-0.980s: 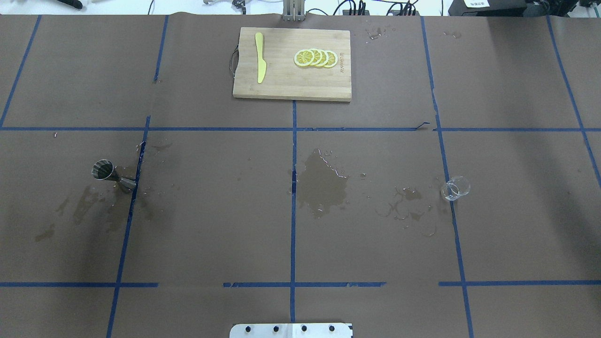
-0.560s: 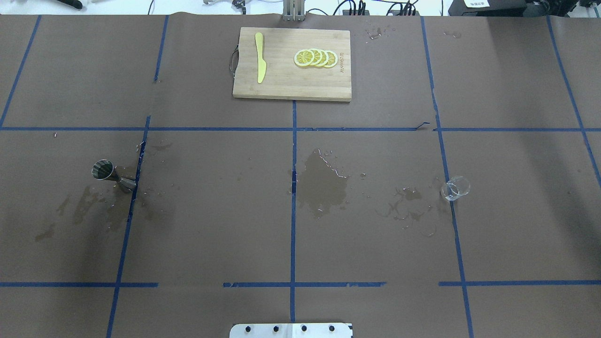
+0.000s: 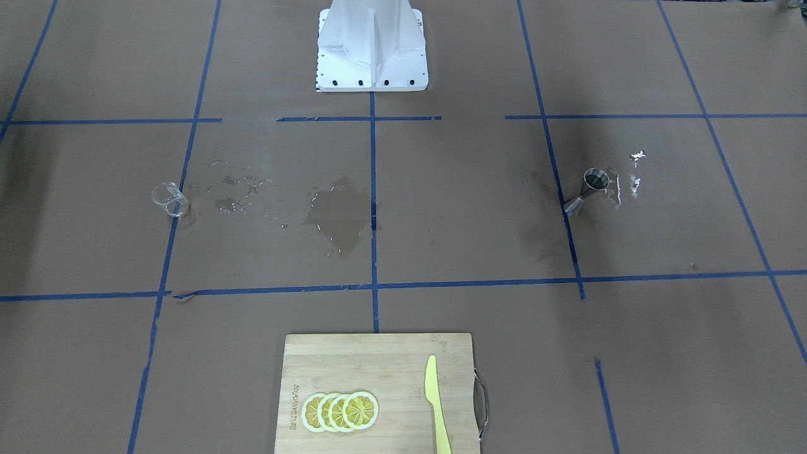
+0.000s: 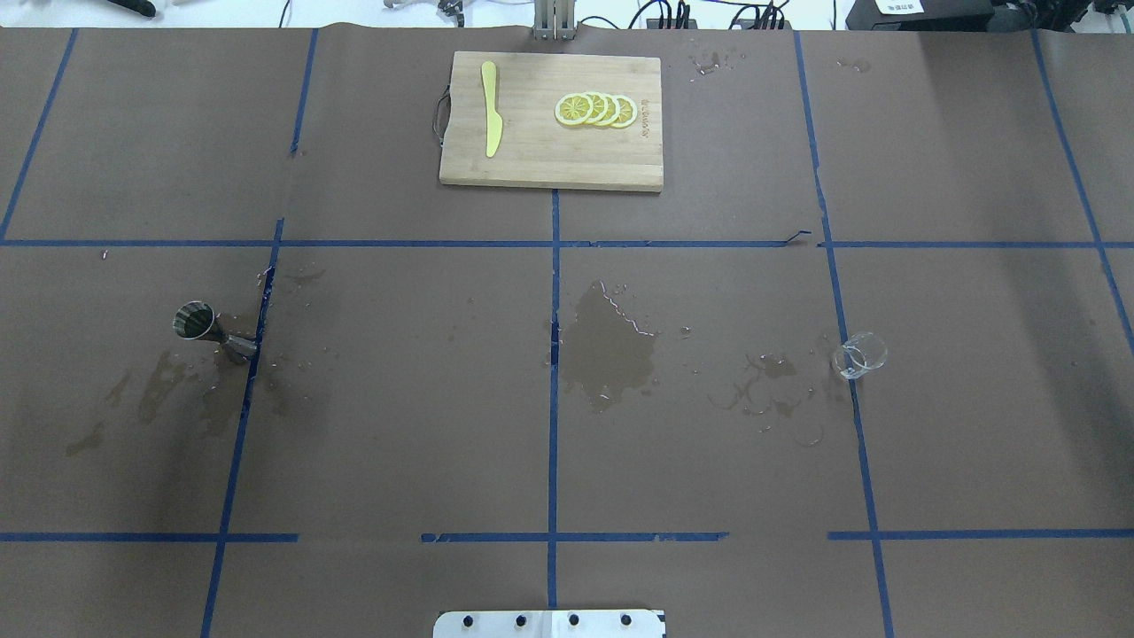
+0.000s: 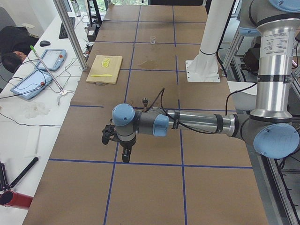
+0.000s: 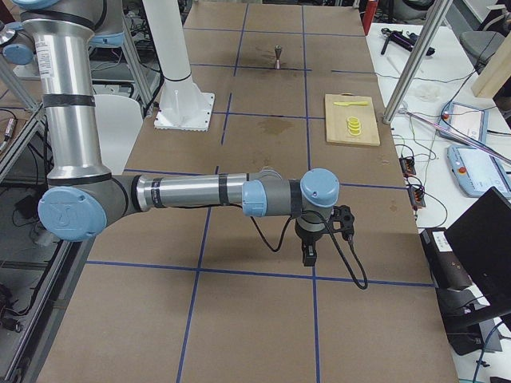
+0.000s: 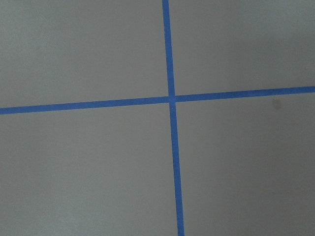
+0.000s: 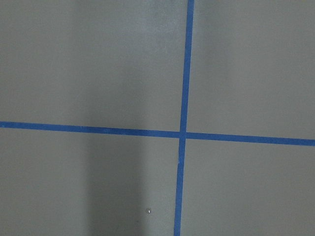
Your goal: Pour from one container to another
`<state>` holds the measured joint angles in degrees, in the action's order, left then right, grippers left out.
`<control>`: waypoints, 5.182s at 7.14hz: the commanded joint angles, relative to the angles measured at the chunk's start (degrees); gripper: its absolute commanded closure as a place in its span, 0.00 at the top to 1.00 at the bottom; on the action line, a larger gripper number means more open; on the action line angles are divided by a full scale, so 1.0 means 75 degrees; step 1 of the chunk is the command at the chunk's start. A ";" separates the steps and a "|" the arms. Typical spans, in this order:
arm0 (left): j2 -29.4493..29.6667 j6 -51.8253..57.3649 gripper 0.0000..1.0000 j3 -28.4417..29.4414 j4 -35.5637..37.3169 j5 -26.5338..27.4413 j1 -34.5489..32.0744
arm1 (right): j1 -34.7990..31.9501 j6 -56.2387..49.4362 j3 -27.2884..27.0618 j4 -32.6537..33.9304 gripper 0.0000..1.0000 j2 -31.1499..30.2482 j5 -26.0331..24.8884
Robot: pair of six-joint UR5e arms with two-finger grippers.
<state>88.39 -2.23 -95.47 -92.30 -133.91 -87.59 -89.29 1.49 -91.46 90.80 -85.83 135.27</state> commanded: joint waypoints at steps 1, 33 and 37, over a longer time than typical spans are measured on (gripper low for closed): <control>-0.0020 0.0004 1.00 -0.0010 0.0001 -0.0004 -0.0005 | -0.0001 0.0130 0.0019 -0.0107 1.00 -0.0005 0.0000; -0.0266 -0.0160 1.00 0.0073 -0.1440 -0.0016 -0.0099 | -0.0270 0.0646 0.0030 -0.0787 1.00 -0.0333 -0.0047; -0.0196 -0.0906 1.00 0.0049 -0.1440 -0.0027 -0.0099 | -0.0270 0.0645 0.0042 -0.0787 1.00 -0.0368 -0.0047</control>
<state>86.71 -5.82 -95.01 -103.10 -134.05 -88.33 -91.30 6.34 -91.16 84.90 -88.56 134.91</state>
